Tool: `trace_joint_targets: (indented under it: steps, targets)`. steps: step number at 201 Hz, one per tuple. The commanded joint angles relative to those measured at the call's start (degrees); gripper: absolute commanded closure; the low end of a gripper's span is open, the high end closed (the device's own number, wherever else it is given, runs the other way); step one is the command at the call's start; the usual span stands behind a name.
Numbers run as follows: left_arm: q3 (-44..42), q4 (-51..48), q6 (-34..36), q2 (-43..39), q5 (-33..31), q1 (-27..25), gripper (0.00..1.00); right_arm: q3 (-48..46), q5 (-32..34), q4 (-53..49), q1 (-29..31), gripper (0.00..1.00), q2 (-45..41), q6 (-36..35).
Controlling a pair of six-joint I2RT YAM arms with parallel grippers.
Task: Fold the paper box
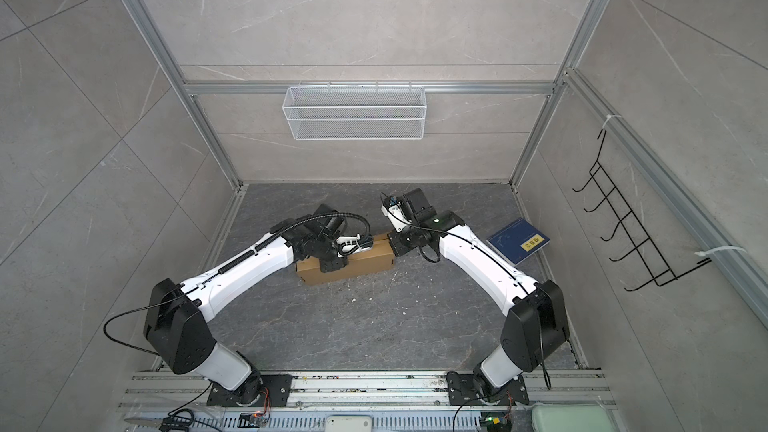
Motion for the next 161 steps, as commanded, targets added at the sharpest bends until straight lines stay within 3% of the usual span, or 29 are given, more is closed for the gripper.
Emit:
trace_joint_targets:
  steps: [1,87,161]
  targets:
    - [-2.1,2.0,-1.2,3.2,1.9,1.1,0.57,1.5,-4.5,0.4,0.7,0.97,-0.7,5.5]
    - [-1.6,1.8,-1.5,3.7,2.7,1.1,0.56,-1.0,-2.1,2.5,2.1,0.98,-0.9,11.7]
    - [-1.6,1.6,-1.6,3.7,2.2,1.1,0.54,-3.0,0.5,3.3,2.3,1.00,-0.2,11.5]
